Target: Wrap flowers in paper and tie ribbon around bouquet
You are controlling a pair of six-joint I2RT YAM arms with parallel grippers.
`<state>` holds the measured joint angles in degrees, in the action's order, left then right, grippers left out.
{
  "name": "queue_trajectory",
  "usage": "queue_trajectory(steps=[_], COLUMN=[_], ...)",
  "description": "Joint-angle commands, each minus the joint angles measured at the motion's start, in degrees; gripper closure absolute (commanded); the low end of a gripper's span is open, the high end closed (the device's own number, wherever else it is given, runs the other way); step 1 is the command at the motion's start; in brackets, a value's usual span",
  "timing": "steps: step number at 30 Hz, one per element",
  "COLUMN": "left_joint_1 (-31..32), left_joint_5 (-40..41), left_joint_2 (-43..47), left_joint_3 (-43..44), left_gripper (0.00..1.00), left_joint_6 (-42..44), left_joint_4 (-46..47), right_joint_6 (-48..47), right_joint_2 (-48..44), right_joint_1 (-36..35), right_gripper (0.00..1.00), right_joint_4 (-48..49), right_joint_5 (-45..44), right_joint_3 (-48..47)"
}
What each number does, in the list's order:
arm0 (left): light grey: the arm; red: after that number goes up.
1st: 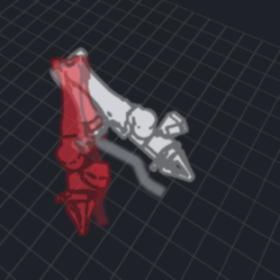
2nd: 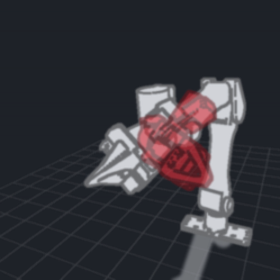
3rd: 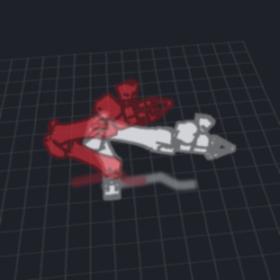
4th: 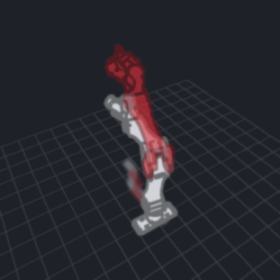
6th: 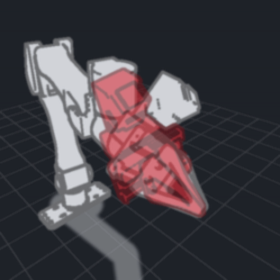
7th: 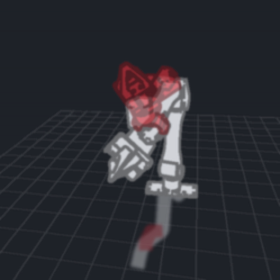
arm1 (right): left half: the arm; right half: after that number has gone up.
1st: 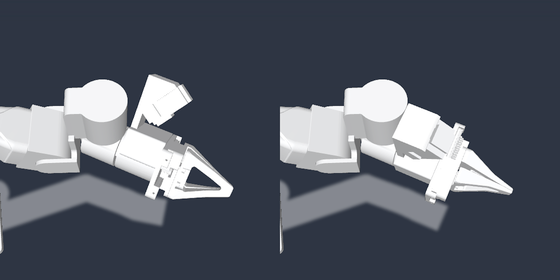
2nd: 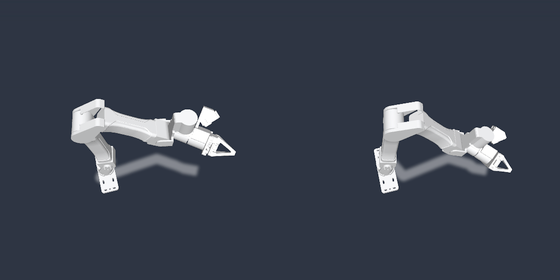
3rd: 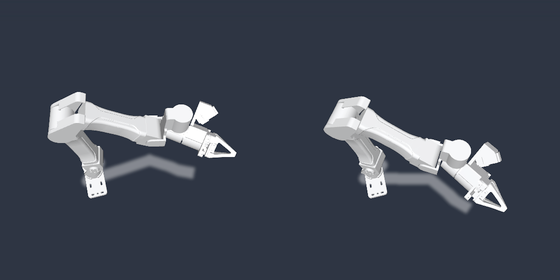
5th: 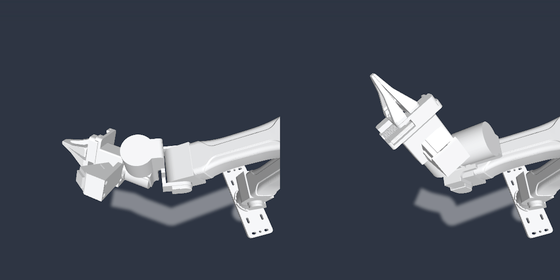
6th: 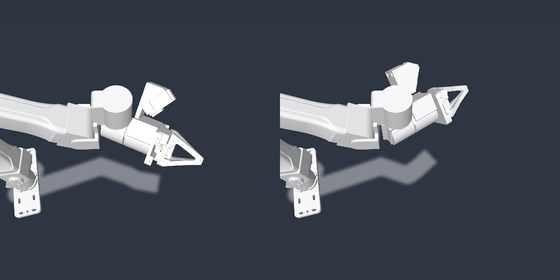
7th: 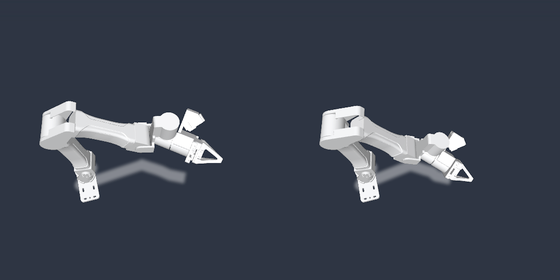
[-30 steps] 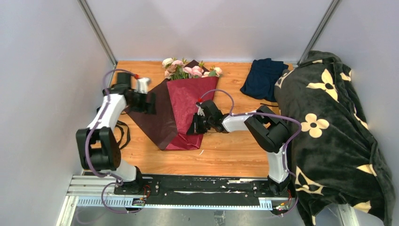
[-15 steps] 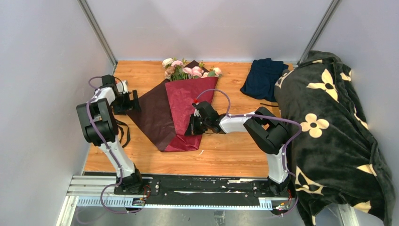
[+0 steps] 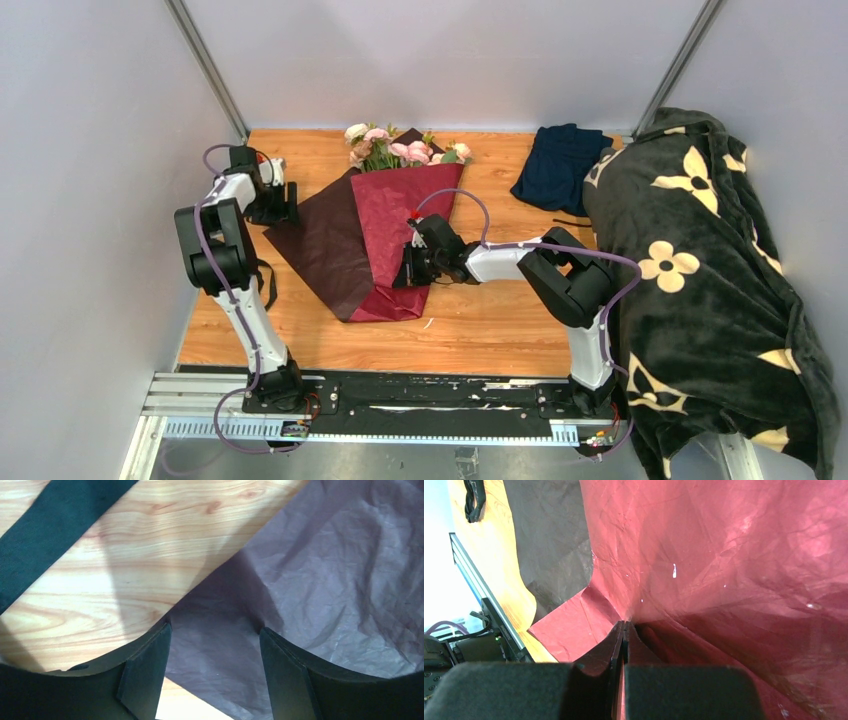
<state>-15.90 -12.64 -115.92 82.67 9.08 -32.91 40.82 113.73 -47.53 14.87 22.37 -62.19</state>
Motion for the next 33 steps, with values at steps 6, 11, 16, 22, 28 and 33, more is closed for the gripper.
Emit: queue_trajectory(steps=[6,11,16,22,28,33], left_joint_1=[2.1,1.9,2.1,4.0,6.0,7.8], left_joint_5=[-9.6,-6.2,-3.3,4.0,0.1,0.0], left_joint_2=[-3.3,-1.5,-7.5,-15.7,-18.9,-20.1], left_joint_3=[-0.6,4.7,20.6,26.8,26.7,25.1], left_gripper=[0.76,0.54,0.17,0.07,0.06,0.12], left_joint_6=[2.6,7.3,27.8,38.7,40.0,41.2], left_joint_4=[-7.4,-9.0,-18.2,-24.1,-27.8,-32.2], right_joint_6=[-2.5,-2.3,-2.9,-3.6,-3.9,-3.7], right_joint_2=[4.0,3.7,3.5,4.4,4.8,4.0], right_joint_1=[-1.7,-1.8,-1.9,-2.0,-2.0,-2.1], right_gripper=[1.00,1.00,1.00,1.00,1.00,1.00], right_joint_4=[-9.6,-9.6,-10.7,-12.0,-12.7,-12.5], right_joint_5=[-2.5,-2.3,-2.8,-3.1,-3.1,-3.7], right_joint_3=[2.9,3.3,2.8,1.1,0.9,1.8])
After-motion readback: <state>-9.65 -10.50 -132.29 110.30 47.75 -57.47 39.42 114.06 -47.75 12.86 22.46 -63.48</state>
